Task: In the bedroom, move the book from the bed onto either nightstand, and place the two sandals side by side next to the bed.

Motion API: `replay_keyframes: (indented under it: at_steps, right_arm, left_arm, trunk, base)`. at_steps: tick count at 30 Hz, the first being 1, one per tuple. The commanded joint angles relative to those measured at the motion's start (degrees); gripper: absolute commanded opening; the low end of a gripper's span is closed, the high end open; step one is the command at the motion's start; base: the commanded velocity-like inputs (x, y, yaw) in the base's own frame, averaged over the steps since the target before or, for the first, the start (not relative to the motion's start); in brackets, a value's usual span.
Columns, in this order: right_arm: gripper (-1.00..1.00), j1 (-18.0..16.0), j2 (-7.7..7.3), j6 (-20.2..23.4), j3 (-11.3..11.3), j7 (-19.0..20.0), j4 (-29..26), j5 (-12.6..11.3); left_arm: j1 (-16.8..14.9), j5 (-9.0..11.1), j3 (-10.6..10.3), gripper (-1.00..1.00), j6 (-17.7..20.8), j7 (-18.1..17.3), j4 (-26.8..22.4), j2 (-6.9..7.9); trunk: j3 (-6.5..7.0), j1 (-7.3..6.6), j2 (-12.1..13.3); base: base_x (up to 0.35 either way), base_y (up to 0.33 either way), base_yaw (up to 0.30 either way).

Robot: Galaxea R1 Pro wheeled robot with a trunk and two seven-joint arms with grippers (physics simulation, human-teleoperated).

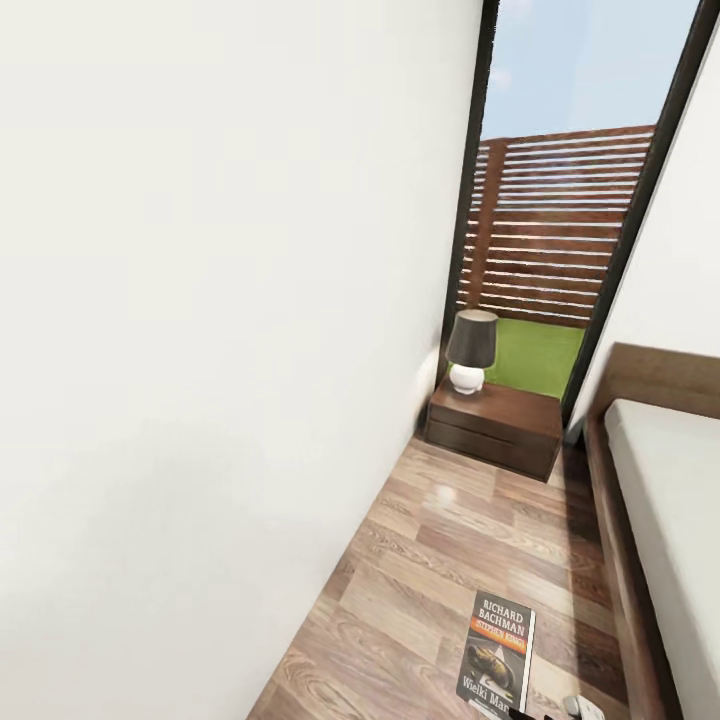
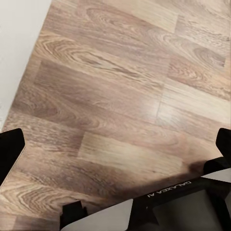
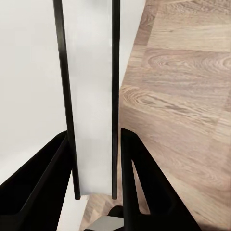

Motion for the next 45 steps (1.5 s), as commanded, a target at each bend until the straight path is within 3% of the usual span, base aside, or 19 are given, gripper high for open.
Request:
replay_keyframes:
  at_steps: [1, 45]
  right_arm:
    - [-1.00, -0.03, -0.01, 0.60, -0.13, 0.15, -0.02, -0.42]
    - [-1.00, -0.03, -0.01, 0.60, -0.13, 0.15, -0.02, -0.41]
  left_arm:
    - [-0.04, -0.57, 0.49, 1.00, -0.22, -0.14, 0.04, 0.01]
    - [-0.04, -0.57, 0.49, 1.00, -0.23, -0.14, 0.04, 0.01]
  trunk:
    - [-0.07, 0.04, -0.05]
    - [-0.07, 0.04, -0.05]
  base:
    - [0.328, 0.000, 0.000]
    - [0.021, 0.000, -0.224]
